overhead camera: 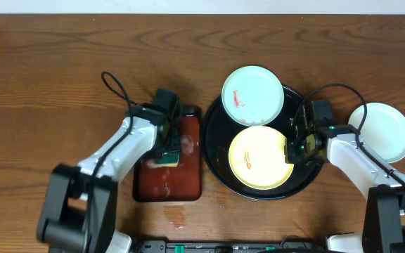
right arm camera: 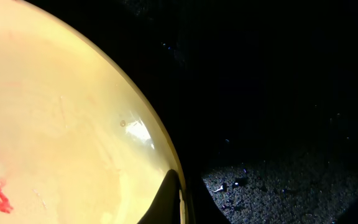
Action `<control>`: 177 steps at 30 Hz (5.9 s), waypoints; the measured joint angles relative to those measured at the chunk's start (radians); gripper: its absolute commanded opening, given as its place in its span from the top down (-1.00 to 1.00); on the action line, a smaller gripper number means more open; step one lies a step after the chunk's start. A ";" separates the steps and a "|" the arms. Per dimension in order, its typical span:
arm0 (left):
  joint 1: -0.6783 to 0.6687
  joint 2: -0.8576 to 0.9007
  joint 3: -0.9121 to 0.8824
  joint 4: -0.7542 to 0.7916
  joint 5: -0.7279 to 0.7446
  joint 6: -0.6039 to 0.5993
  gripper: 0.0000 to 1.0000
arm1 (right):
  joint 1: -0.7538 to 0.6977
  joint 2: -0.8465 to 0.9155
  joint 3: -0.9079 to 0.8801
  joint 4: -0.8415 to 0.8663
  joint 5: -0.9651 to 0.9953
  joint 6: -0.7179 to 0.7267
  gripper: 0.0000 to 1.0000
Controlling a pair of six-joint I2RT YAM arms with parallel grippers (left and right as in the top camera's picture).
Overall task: Clean dirty plates on tray and stack at the side
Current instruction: 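Grasp the green sponge again with the left gripper and lift it, then scrub the yellow plate with the sponge while right gripper holds its rim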
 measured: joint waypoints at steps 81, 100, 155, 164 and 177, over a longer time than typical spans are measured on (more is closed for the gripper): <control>-0.073 -0.227 0.193 -0.126 0.161 0.056 0.85 | 0.000 0.000 0.002 -0.003 0.001 0.011 0.97; -0.451 0.115 0.195 0.283 0.340 -0.266 0.85 | 0.000 0.000 -0.002 0.011 0.000 0.019 0.97; -0.492 0.368 0.294 0.251 0.563 -0.164 0.85 | 0.013 0.002 -0.003 0.023 -0.008 0.040 0.98; -0.471 0.332 0.322 0.060 0.256 -0.165 0.85 | 0.014 0.002 -0.003 0.010 -0.031 0.040 0.97; -0.481 0.314 0.338 0.026 -0.232 -0.143 0.85 | 0.018 0.006 -0.004 0.019 -0.115 0.054 0.97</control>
